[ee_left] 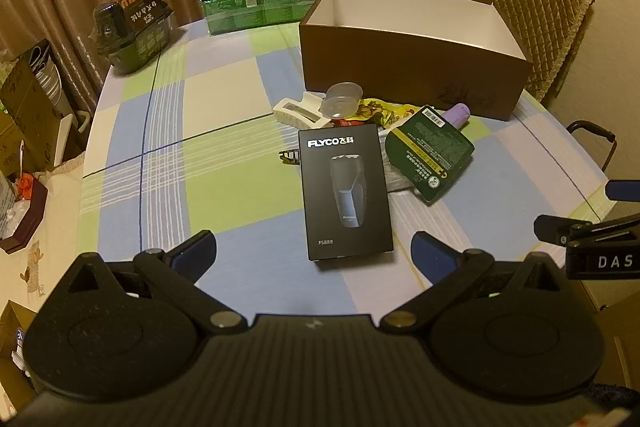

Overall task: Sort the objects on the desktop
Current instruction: 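Move the left tool toward the black FLYCO shaver box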

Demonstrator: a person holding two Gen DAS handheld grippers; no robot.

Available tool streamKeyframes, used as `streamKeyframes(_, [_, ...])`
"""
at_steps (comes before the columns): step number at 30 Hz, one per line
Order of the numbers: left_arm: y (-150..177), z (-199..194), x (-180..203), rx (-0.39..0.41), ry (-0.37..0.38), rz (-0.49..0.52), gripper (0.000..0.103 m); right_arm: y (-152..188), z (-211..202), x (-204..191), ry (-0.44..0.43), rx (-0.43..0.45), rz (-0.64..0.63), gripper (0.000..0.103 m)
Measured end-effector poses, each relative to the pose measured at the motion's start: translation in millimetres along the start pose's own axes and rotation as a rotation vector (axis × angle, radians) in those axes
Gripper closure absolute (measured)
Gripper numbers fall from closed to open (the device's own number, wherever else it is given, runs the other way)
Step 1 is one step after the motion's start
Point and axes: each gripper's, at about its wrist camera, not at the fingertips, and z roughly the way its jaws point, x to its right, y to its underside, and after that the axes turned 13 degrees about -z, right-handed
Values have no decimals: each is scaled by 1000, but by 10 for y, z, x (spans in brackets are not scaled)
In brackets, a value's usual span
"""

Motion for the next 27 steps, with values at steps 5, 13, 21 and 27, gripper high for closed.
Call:
streamKeyframes(5, [7,13,-38,-3,-1,-5,1,-8,7,-14,-1,-1,-3,2])
streamKeyframes(13, [13,38,-42,-3,5,-5,1,-36,26,-79,3,0,-21,2])
streamKeyframes(21, [28,89,11,-16,0,-12,1,-24,49,-4,-8,-6,-19,2])
streamKeyframes(27, [6,145,55,-21,-11,-32,1,-80,113,91,-40,6,-35,2])
